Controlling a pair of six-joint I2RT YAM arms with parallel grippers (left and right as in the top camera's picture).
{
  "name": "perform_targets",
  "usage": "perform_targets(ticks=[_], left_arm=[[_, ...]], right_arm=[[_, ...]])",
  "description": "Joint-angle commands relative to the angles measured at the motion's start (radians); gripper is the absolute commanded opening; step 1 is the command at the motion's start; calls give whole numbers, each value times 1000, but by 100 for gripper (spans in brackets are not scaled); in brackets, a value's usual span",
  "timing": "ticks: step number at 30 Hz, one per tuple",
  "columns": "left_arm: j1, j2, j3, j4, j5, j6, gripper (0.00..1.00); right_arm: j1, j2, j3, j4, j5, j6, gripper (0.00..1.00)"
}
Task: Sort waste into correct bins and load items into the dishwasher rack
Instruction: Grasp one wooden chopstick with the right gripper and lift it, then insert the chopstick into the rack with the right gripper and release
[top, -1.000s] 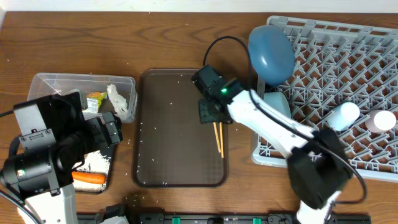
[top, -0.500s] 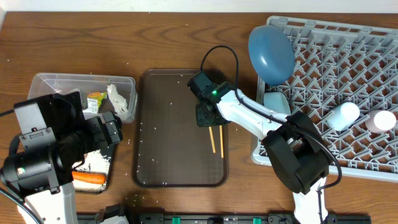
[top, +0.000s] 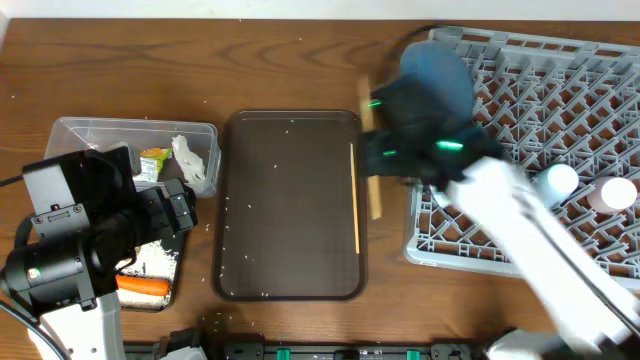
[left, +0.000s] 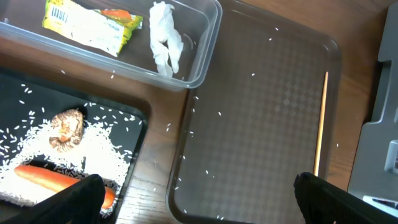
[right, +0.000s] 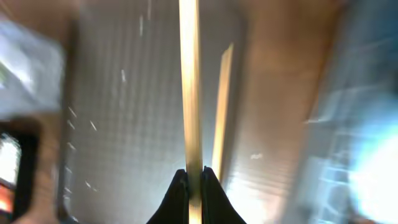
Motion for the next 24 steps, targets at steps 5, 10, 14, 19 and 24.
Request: perform_targets(ticks=[5, 10, 14, 19, 24], left_arm=[[-3, 0, 10, -3, 9, 21, 98], [-3, 0, 10, -3, 9, 21, 98], [-3, 0, 10, -3, 9, 21, 98], [-3, 0, 10, -3, 9, 21, 98], [-3, 0, 10, -3, 9, 21, 98]], right_arm=[[-366, -175, 2, -153, 106, -163, 1], [-549, -130, -27, -186, 105, -284, 1], [-606, -34, -53, -181, 161, -304, 1], [-631, 85, -54, -133, 218, -306, 1], [-645, 199, -54, -79, 277, -315, 1]])
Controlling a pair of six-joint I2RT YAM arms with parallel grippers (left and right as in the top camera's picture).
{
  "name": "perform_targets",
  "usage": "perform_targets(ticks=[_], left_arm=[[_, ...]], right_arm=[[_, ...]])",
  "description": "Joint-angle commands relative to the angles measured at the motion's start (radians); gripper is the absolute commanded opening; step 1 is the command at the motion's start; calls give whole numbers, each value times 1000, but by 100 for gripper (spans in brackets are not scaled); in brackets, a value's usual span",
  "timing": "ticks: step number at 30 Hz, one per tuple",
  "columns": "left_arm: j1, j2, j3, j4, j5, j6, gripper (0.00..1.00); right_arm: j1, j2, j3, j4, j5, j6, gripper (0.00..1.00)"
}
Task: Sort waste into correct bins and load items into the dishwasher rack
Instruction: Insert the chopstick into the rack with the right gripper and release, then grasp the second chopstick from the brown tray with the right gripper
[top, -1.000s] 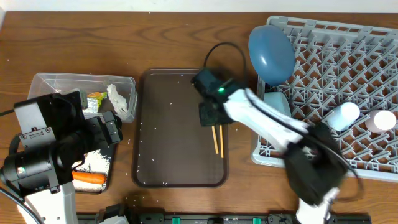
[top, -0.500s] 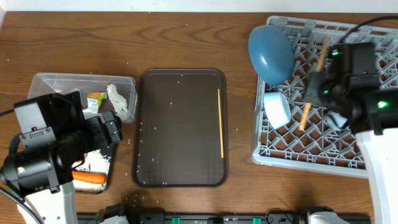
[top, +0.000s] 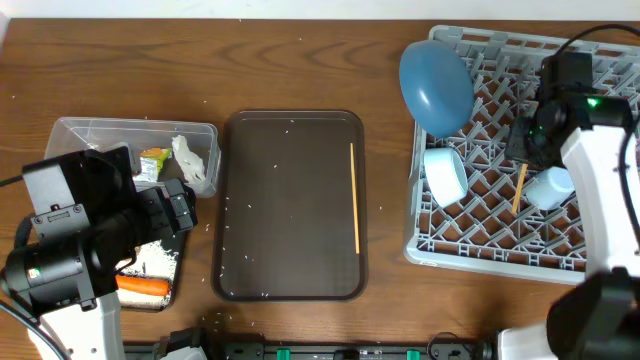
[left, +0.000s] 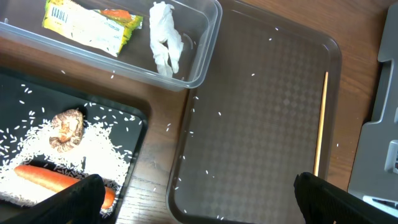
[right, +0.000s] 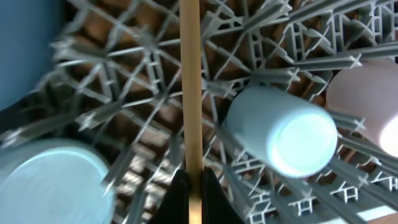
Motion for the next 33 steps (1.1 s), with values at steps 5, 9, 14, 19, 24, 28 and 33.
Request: perform_targets(ticks=[5, 9, 14, 19, 24, 28, 33], left_arm=[[-3, 0, 10, -4, 9, 21, 98], [-3, 0, 10, -4, 9, 21, 98], [-3, 0, 10, -4, 9, 21, 98], [-3, 0, 10, -4, 9, 21, 98], [-3, 0, 10, -4, 9, 21, 98], [-3, 0, 10, -4, 9, 21, 98], [-3, 0, 10, -4, 9, 21, 98]], right_arm=[[-18, 114, -5, 11, 219, -22, 1], [-6, 117, -4, 26, 111, -145, 30], [16, 106, 9, -14, 69, -151, 36], [108, 11, 58, -47, -231, -170, 43], [327, -110, 60, -4, -354, -92, 48], [544, -99, 51, 20, -280, 69, 41], [719, 18, 40, 18, -79, 273, 40]])
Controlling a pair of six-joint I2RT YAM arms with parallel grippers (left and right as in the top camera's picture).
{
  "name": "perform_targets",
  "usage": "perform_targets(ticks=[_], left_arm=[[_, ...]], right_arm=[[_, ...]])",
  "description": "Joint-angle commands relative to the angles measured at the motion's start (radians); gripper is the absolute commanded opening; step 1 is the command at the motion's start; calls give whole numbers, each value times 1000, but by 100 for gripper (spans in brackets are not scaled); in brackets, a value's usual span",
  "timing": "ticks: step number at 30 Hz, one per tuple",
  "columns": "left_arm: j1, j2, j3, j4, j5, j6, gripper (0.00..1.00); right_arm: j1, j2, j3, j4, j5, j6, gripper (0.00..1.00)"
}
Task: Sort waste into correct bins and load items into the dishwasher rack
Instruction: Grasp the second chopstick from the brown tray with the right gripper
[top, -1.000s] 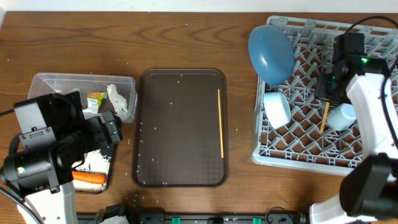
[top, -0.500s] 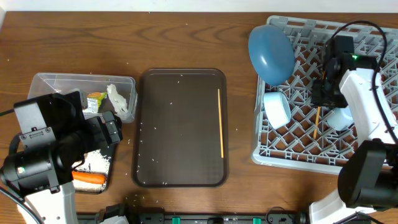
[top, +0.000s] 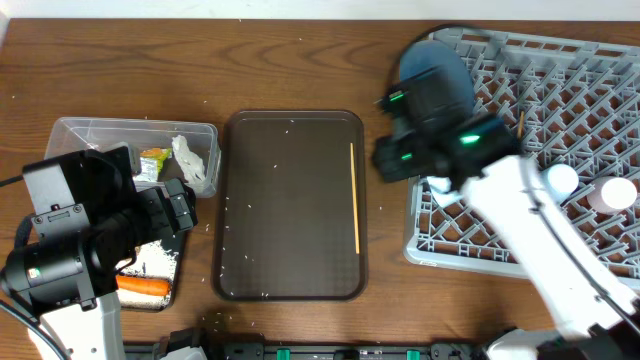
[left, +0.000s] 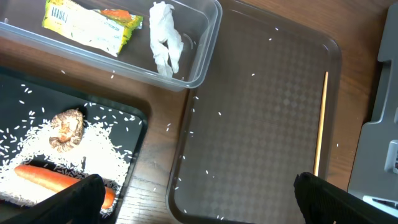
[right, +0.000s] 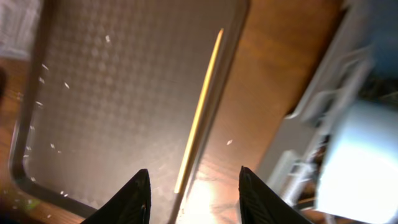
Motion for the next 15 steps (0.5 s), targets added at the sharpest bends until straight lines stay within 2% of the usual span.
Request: perform_targets(ticks=[1, 9, 15], left_arm=[[-3, 0, 10, -3, 9, 21, 98], [-3, 0, 10, -3, 9, 21, 98], [-3, 0, 10, -3, 9, 21, 98]], right_arm=[[89, 124, -14, -6, 166, 217, 42], [144, 376, -14, 91, 145, 299, 39], [137, 478, -14, 136, 111, 343, 32]])
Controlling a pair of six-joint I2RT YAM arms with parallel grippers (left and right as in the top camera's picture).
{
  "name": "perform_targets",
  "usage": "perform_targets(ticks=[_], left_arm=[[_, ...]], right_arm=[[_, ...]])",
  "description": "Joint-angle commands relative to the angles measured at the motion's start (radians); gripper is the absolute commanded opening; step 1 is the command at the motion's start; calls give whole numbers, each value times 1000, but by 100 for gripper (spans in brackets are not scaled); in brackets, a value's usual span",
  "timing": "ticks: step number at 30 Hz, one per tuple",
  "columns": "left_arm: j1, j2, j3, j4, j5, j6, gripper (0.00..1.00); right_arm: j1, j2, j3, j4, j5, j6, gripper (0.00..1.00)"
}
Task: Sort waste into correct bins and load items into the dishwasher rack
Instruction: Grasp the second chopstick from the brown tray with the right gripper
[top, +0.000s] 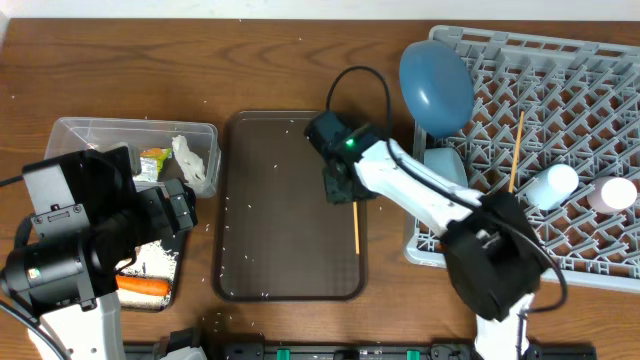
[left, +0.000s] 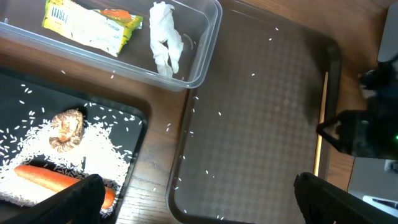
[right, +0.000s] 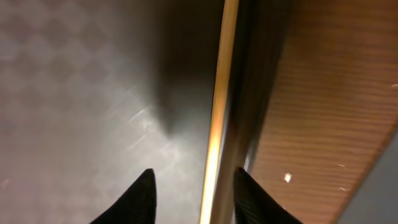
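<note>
A wooden chopstick (right: 219, 112) lies along the right side of the brown tray (top: 290, 200). My right gripper (right: 196, 196) is open and low over it, one finger on either side of the stick, which also shows below the gripper in the overhead view (top: 356, 225). Another chopstick (top: 516, 150) lies in the grey dishwasher rack (top: 560, 250). My left gripper (left: 196, 199) hangs wide open and empty above the tray's left edge.
The rack holds a blue bowl (top: 437, 78), a light blue cup (top: 446, 165), a white cup (top: 556, 182) and a pink cup (top: 616, 193). A clear bin (left: 205, 43) holds a wrapper (left: 87, 25) and tissue (left: 165, 37). A black bin (left: 37, 93) holds rice and a carrot (left: 43, 177).
My right gripper, still open, has moved from above the gap between tray and rack down onto the tray's right side, and now straddles the chopstick there. The left arm has not moved.
My right gripper was shut on a chopstick near the tray's right edge. Then it held that stick over the rack. Later it was open and empty near the tray, the stick left in the rack. Now it is open around the second chopstick.
</note>
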Motion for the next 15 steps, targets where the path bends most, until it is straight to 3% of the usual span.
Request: perform_targets(ticks=[1, 5, 11, 15], left_arm=[[-3, 0, 10, -4, 9, 21, 98], [-3, 0, 10, -4, 9, 21, 98], [-3, 0, 10, -4, 9, 21, 98], [-3, 0, 10, -4, 9, 21, 98]], right_arm=[[-2, 37, -4, 6, 0, 76, 31], [-4, 74, -4, 10, -1, 108, 30], [-2, 114, -5, 42, -44, 107, 22], [0, 117, -6, 82, -69, 59, 6]])
